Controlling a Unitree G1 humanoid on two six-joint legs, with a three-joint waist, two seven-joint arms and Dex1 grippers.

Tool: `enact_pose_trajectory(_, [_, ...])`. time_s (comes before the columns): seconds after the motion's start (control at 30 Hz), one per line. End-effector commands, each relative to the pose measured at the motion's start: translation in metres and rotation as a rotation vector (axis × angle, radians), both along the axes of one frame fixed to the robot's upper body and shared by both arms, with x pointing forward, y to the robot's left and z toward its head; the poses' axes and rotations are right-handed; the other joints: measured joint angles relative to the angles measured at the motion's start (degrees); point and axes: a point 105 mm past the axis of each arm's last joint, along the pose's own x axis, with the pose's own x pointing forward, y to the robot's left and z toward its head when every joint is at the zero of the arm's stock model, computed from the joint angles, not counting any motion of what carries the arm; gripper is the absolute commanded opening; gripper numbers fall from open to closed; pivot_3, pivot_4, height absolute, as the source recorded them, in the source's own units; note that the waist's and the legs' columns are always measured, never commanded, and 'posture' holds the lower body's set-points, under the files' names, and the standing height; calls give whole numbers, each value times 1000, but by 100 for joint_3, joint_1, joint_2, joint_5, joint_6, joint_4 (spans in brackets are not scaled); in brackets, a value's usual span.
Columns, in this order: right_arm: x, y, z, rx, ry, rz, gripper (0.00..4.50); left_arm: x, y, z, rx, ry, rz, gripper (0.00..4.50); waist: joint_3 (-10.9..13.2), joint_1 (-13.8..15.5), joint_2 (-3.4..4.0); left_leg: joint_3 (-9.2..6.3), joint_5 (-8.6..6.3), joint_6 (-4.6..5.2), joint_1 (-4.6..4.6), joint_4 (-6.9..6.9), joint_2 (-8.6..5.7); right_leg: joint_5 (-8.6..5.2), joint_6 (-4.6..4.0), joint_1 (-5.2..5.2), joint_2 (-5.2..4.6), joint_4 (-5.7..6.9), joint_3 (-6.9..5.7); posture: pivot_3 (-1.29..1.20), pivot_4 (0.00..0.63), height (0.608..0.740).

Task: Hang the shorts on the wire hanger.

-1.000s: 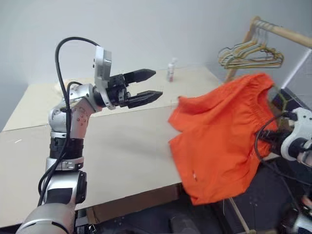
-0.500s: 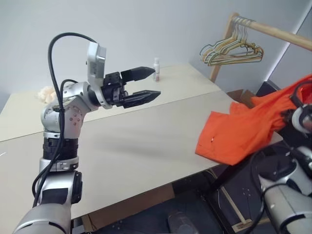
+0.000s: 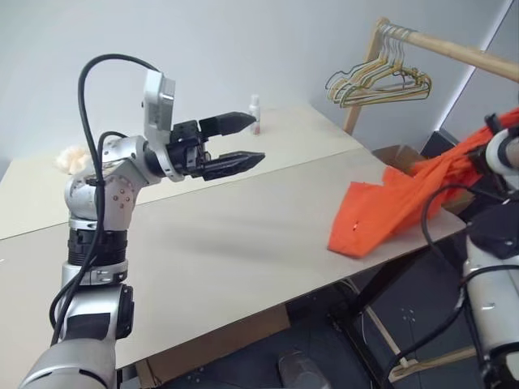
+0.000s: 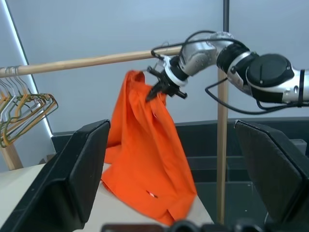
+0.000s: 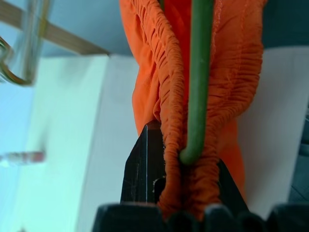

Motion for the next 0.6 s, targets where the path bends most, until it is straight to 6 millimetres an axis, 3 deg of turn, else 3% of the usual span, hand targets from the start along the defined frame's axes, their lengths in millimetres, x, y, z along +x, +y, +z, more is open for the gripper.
enact_pose_trajectory(0.03, [0,-13,27,3,-89,-81,33,-5,-1,10,13,-40,-15,4474,1,-30,-2,0,1,0,2,-3,0,0,0,3,0,-5,0,-374,0,740])
enact_pose_trajectory(0.2, [-1,-23,18,50,-68,-134,33,-5,-2,10,27,-38,-19,4474,25,-99,-14,1,-1,2,77,-43,0,0,2,90,-2,-64,-5,-370,0,740])
enact_pose_trajectory(0.6, [0,-23,-9,172,-4,-178,33,-9,3,4,61,-23,-24,4474,61,-162,-29,4,0,1,78,-46,6,0,4,92,-5,-66,-3,-360,0,740])
